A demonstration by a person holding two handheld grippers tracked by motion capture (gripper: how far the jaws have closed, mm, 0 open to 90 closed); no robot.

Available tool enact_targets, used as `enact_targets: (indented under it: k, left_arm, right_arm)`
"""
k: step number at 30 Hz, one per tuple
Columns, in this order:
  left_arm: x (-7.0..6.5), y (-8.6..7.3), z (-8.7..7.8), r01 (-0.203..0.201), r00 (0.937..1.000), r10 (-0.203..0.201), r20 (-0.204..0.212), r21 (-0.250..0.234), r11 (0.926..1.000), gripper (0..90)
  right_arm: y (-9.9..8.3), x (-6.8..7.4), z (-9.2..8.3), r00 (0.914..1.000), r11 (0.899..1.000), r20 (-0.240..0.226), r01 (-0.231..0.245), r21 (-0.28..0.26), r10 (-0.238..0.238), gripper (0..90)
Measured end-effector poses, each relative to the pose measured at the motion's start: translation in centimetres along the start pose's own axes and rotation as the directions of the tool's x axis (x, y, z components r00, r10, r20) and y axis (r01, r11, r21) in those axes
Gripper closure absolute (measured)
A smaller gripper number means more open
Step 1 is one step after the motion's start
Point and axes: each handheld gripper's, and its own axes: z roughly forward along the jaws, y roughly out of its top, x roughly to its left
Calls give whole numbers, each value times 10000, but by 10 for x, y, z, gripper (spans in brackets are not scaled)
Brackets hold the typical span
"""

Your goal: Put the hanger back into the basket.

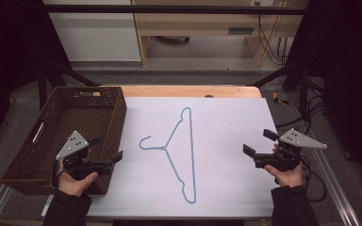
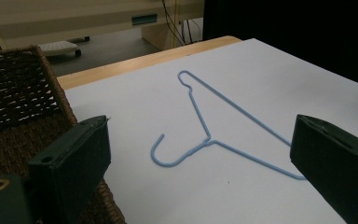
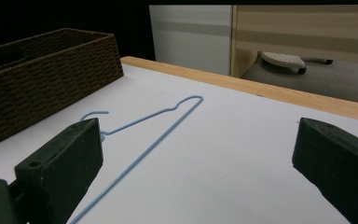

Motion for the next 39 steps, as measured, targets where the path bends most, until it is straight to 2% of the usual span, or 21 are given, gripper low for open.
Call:
enact_targets:
  k: [10,17,19,20,21,27,29,34,35,39]
  left_arm:
    - [-6,3,-1,-144,9998,145,110,-56,9999,47]
    - [-12,2,4,-175,9997,175,196,-3,9998,51]
    - [-14,2,7,-171,9995,170,257,32,9998,54]
    - [-16,1,9,-229,9993,226,283,91,9997,54]
    - [-17,1,10,-230,9993,227,298,104,9997,54]
    - [-23,-1,17,-288,9989,279,368,223,9993,55]
    - [-24,-1,18,-275,9988,267,419,194,9994,56]
    - [-26,-2,20,-304,9986,293,445,240,9993,57]
    - [-26,-2,20,-254,9987,243,452,244,9994,57]
    - [-26,-2,22,-254,9985,241,488,256,9993,59]
  right_arm:
    - [2,4,0,10000,10000,46,33,41,-33,21]
    - [4,16,9,9999,9993,-76,132,337,-130,23]
    - [4,21,13,9999,9988,-86,137,479,-133,26]
    - [5,26,18,9993,9975,-178,326,630,-315,32]
    - [5,26,18,9993,9975,-178,326,630,-315,32]
    - [6,48,34,9966,9921,-524,693,1048,-641,62]
    - [6,52,37,9969,9915,-544,631,1137,-572,67]
    - [6,72,57,9935,9826,-829,912,1618,-786,88]
    - [6,72,57,9935,9826,-829,912,1618,-786,88]
    - [4,89,75,9899,9667,-1046,1175,2273,-957,107]
